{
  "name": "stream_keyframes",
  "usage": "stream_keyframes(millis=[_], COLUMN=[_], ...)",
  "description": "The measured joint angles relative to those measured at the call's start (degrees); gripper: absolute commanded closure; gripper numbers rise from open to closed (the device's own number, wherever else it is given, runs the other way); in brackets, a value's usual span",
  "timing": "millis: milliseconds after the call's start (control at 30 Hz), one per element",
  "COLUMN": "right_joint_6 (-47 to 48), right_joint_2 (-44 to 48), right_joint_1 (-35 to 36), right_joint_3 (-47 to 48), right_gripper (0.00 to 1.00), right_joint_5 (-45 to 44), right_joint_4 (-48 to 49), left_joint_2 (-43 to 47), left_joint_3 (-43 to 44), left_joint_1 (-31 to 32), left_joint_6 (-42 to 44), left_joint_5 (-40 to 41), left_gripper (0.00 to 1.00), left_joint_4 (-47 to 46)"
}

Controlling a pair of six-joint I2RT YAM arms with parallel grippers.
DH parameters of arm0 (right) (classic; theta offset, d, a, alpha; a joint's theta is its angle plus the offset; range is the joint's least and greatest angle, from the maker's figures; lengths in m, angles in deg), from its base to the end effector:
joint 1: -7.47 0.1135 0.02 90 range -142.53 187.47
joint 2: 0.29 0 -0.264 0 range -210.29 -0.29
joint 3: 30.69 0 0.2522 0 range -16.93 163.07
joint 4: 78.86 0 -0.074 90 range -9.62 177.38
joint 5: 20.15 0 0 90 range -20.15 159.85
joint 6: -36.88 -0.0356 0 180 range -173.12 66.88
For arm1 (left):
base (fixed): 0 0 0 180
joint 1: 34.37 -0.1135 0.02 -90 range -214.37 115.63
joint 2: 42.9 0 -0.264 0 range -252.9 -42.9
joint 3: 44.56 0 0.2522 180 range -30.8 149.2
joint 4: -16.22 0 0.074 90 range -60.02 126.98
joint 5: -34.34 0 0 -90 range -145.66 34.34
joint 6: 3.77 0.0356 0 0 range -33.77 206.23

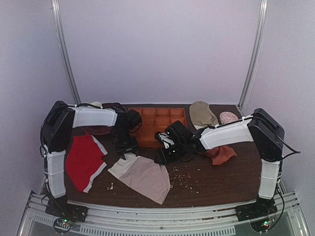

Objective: Roll the underwear
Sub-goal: Move the underwear to the center of the board, then pick up the underwear from the center of the board.

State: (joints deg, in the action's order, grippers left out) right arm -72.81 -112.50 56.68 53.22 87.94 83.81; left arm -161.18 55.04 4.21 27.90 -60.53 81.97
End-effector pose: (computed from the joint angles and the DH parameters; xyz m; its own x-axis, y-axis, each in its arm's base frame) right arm 0.2642 0.3231 0.1613 -0.7300 -0.3557 -0.5836 -0.6538 0.6123 0.4446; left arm 0.3066 -0.2484 0.1563 -0.9428 -0.3327 0.0210 -0.3326 0.9345 -0.1270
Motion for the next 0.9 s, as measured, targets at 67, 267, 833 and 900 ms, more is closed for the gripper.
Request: stream_keyframes(millis=[67, 267, 833, 900], right_joint_6=[0.0, -0.1, 0.0, 0.0], right_joint_2=[-0.6, -1.7, -5.2, -5.2], right_joint_1=[-0.1, -1.1, -1.4, -1.4], right_joint_3=[0.0, 0.1, 1.6, 1.6], right_gripper=[0.54, 0.53, 0.88, 0.88], right_joint_5=[0.3, 1.8, 6.6, 6.8], right_joint_4=[0.2, 0.5, 2.6, 2.8], left_joint_2=[-0.5, -0.5, -1.7, -2.4], left_joint_3=[0.2, 1.2, 5.0, 5.0], left_joint_1=[-0.1, -0.1, -1.1, -1.2], left_joint_6=[-0.2, -1.2, -1.5, -1.5], left_joint_5=[0.1, 0.2, 0.9, 1.0], left_gripper=[0.41, 0.41, 0.43, 0.44], left_joint_4=[0.2, 0.8, 3.5, 3.7])
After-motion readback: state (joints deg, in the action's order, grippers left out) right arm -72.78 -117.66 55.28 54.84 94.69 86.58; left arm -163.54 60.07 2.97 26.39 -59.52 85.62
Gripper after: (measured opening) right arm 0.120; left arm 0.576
